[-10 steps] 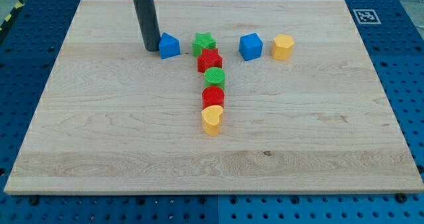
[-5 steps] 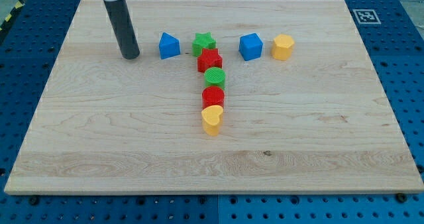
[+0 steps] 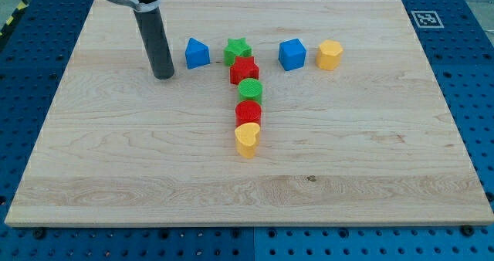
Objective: Slightly push the blue cube to the left
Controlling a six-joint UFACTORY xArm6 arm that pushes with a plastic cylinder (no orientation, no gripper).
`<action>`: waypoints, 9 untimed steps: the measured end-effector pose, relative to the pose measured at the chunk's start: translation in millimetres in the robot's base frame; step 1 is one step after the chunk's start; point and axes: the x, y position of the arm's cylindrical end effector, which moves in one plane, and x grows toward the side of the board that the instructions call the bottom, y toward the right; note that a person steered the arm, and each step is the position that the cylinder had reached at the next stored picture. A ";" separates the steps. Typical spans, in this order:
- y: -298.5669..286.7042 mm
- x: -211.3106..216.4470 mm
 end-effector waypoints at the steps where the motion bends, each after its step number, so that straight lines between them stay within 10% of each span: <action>1: -8.7 0.0; 4: -41.5 -130.0; 6: 54.0 -195.9; 9: 221.3 -158.9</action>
